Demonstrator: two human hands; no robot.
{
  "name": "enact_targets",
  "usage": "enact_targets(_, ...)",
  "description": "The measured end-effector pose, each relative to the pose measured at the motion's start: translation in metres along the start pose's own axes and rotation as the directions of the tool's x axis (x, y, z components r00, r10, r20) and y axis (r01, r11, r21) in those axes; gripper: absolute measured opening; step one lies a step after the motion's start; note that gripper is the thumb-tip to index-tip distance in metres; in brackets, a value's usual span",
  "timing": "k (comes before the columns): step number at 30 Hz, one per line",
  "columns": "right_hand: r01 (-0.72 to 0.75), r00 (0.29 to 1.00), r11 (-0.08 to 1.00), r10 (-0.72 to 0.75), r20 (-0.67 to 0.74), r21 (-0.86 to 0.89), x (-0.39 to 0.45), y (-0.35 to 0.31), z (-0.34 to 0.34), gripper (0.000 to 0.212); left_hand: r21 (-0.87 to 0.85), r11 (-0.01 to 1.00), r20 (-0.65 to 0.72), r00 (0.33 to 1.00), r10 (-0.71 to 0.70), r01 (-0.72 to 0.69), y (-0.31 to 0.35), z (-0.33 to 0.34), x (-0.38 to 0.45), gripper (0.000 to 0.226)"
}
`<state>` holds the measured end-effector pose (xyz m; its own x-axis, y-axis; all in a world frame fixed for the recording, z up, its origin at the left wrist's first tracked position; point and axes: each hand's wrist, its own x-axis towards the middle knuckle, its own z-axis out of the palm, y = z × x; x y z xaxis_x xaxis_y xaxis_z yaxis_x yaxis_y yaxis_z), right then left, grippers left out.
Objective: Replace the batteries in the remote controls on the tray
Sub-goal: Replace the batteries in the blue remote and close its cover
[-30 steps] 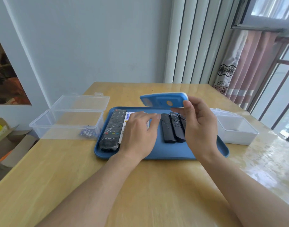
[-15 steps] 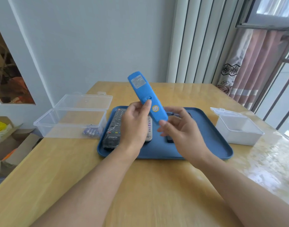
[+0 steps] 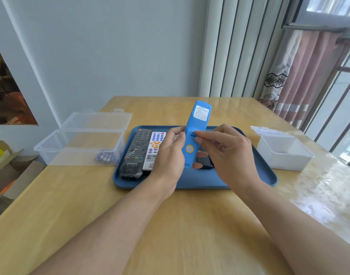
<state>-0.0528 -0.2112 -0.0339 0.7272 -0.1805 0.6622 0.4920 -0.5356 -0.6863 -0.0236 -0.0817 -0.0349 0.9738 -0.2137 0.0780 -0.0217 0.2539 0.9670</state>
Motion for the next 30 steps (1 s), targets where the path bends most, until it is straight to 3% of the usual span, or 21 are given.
enact_targets(8,0.032,0.999,0.997,-0.032,-0.003,-0.076,0.001,0.002,0.001,0.017,-0.013,1.0,-0.004,1.0,0.011,-0.011,-0.002,-0.001,0.0,0.024)
enact_targets(13,-0.047,0.993,0.988,0.062,0.099,-0.144,0.008,0.008,-0.002,0.008,0.07,0.997,-0.001,1.0,0.027,-0.027,-0.003,0.001,0.0,0.026)
enact_targets(17,-0.183,0.956,0.982,0.187,0.224,-0.037,0.011,0.008,-0.009,0.014,0.136,0.99,-0.001,1.0,0.03,-0.03,-0.004,-0.001,0.001,0.029)
enact_targets(23,-0.252,0.916,0.961,0.199,0.348,0.114,0.015,0.003,-0.016,0.015,0.079,0.997,-0.062,0.998,-0.007,0.012,-0.005,-0.004,0.004,0.034)
enact_targets(26,-0.333,0.873,0.942,0.325,0.363,-0.043,0.022,0.003,-0.032,0.014,-0.016,0.999,-0.115,0.992,-0.044,0.042,-0.001,-0.005,0.006,0.03)
enact_targets(30,-0.357,0.737,0.836,0.526,0.424,-0.417,0.026,0.01,-0.053,0.019,-0.171,0.983,-0.114,0.99,-0.083,0.063,0.003,-0.006,0.008,0.033)
